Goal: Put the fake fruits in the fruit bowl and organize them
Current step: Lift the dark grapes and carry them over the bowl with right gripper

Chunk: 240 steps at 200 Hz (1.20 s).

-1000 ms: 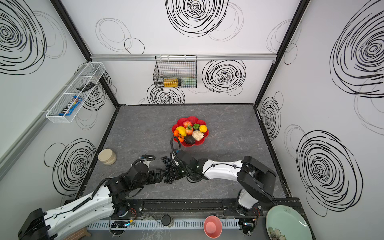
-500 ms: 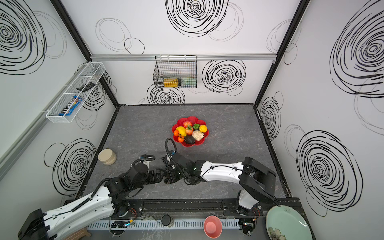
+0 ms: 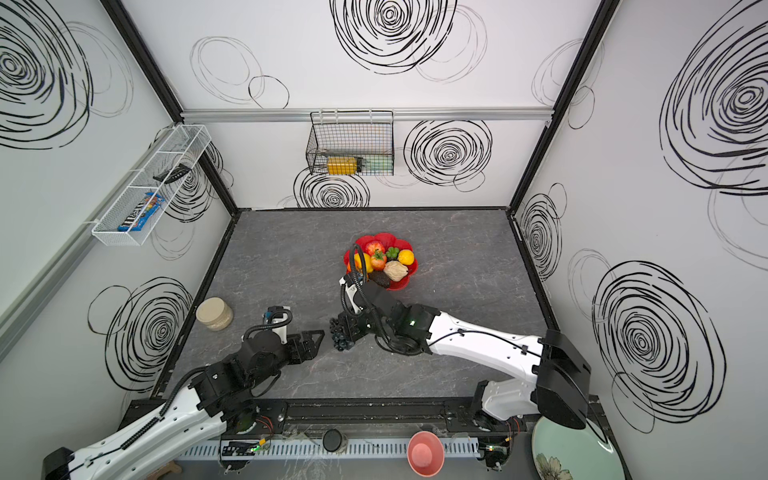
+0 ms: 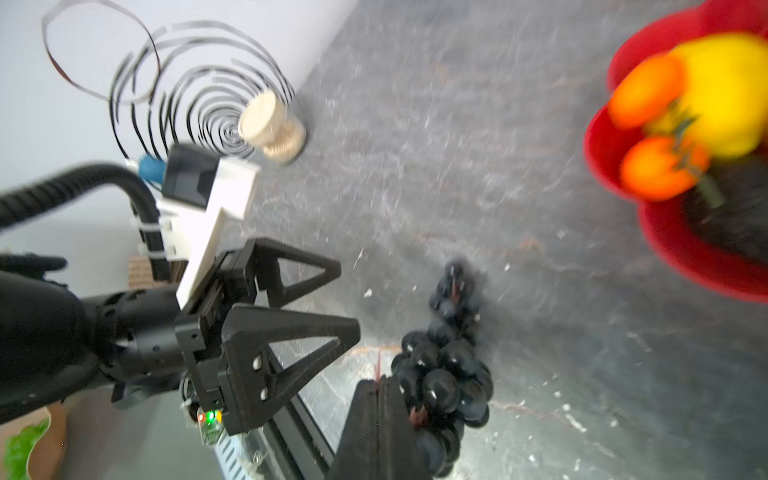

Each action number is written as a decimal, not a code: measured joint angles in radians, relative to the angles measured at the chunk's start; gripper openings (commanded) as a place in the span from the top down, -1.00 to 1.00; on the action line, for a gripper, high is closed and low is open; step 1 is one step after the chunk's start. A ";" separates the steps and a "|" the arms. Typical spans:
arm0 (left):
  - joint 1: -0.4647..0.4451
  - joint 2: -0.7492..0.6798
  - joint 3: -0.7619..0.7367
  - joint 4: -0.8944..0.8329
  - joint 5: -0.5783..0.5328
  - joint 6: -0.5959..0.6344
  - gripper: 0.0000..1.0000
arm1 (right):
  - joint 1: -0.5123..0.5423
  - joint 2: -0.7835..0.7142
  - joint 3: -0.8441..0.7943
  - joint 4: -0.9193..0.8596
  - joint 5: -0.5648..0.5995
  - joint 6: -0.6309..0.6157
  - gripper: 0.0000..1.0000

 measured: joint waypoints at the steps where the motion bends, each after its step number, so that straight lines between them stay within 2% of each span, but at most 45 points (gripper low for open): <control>1: 0.000 -0.002 0.000 0.000 0.000 0.000 -0.94 | -0.001 -0.002 0.000 0.000 0.002 -0.001 1.00; 51: 0.007 -0.101 -0.052 0.008 -0.008 0.024 -0.92 | -0.111 -0.037 0.126 -0.032 0.031 -0.076 1.00; 128: 0.074 -0.071 -0.105 0.082 0.084 0.055 -0.92 | -0.354 -0.018 0.290 -0.055 -0.052 -0.140 1.00; 185: 0.095 -0.055 -0.122 0.115 0.133 0.062 -0.92 | -0.509 0.129 0.457 -0.039 -0.152 -0.150 1.00; 240: 0.102 -0.106 -0.135 0.119 0.148 0.064 -0.92 | -0.554 0.294 0.613 -0.042 -0.199 -0.172 1.00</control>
